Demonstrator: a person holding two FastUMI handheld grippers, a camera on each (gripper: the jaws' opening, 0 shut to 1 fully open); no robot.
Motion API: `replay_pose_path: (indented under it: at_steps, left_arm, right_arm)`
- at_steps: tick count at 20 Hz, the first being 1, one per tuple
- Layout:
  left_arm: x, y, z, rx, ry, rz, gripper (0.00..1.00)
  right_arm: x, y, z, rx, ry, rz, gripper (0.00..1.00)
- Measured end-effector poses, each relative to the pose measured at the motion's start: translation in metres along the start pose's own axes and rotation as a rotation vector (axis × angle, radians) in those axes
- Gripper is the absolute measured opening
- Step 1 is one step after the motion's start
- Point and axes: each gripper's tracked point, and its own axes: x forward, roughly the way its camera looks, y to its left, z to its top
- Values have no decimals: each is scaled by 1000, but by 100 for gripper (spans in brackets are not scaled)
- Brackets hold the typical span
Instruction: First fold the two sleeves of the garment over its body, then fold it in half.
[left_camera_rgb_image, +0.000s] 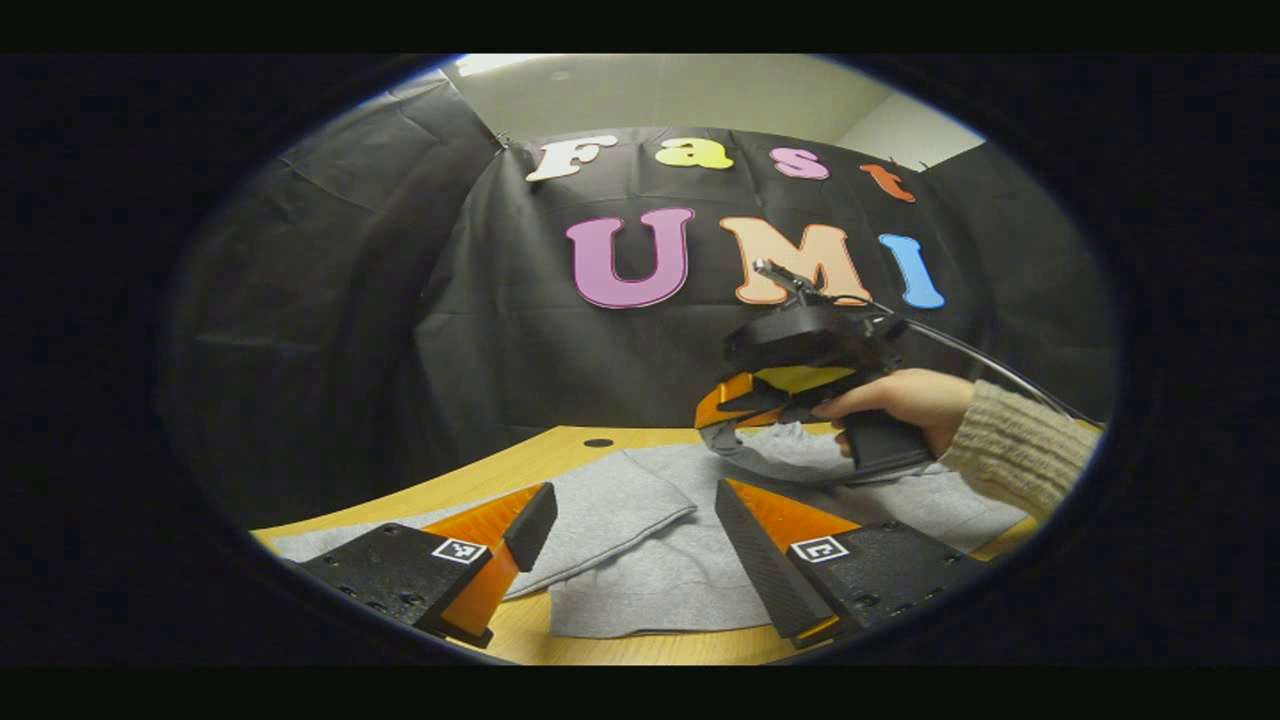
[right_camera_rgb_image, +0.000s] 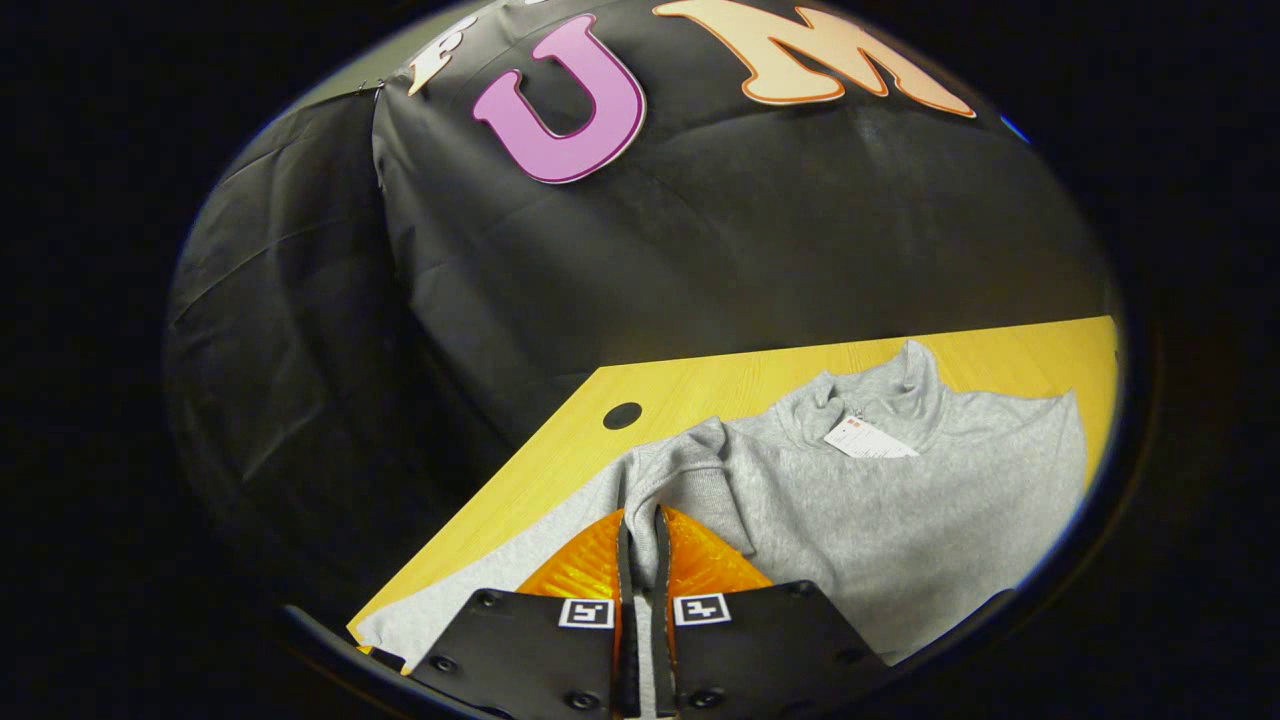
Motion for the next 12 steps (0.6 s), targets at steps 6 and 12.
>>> replay_pose_path:
  at_steps: [6, 12]
  left_arm:
    - [0, 0, 0, 1, -1, 0, 94]
    - [1, 0, -1, 1, 0, -1, 94]
  right_arm:
    - [12, 18, -10, 100, 16, 92, 22]
    - [-3, 30, 3, 36, -32, 130, 97]
